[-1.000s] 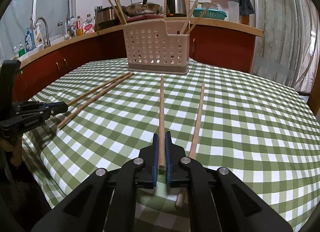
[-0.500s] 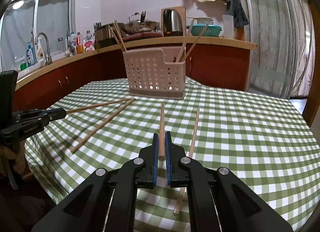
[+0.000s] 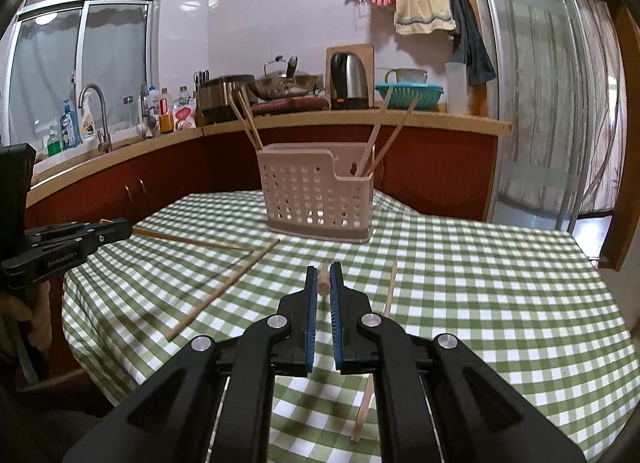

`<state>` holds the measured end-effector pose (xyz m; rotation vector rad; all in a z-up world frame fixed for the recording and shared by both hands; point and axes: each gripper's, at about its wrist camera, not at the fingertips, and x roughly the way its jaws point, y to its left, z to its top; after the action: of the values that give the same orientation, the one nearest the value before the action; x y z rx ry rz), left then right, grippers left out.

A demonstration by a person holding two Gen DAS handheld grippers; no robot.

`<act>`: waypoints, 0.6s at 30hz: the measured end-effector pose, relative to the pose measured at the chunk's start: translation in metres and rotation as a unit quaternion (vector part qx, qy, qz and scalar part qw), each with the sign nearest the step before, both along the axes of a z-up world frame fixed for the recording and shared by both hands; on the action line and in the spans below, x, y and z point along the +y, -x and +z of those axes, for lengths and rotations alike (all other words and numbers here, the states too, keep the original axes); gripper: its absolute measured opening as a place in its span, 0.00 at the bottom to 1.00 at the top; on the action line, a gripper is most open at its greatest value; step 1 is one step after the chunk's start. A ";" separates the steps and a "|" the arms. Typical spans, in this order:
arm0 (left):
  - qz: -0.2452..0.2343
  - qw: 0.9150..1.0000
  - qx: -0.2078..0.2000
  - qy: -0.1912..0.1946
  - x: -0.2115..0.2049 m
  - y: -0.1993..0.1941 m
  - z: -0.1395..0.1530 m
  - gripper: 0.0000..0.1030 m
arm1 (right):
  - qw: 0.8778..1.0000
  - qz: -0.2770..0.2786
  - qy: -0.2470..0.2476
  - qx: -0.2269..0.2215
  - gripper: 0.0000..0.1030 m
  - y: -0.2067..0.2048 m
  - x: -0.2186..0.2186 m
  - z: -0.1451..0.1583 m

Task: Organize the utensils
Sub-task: 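Lift the chopsticks upright with both tools and carry them over the caddy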

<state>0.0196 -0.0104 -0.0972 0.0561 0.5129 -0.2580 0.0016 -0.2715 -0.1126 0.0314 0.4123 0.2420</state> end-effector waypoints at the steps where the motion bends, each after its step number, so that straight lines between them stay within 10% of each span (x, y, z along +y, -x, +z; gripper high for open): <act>1: 0.000 1.000 -0.003 0.001 0.000 0.001 0.003 0.06 | 1.000 0.000 0.000 -0.003 0.07 0.000 0.000 0.003; 18: 0.005 0.999 -0.027 0.021 0.009 -0.007 0.033 0.06 | 0.999 -0.012 -0.010 -0.028 0.07 -0.006 -0.011 0.032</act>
<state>0.0268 -0.0009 -0.0641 0.0200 0.4529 -0.2569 0.0071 -0.2822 -0.0803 0.0496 0.3537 0.2228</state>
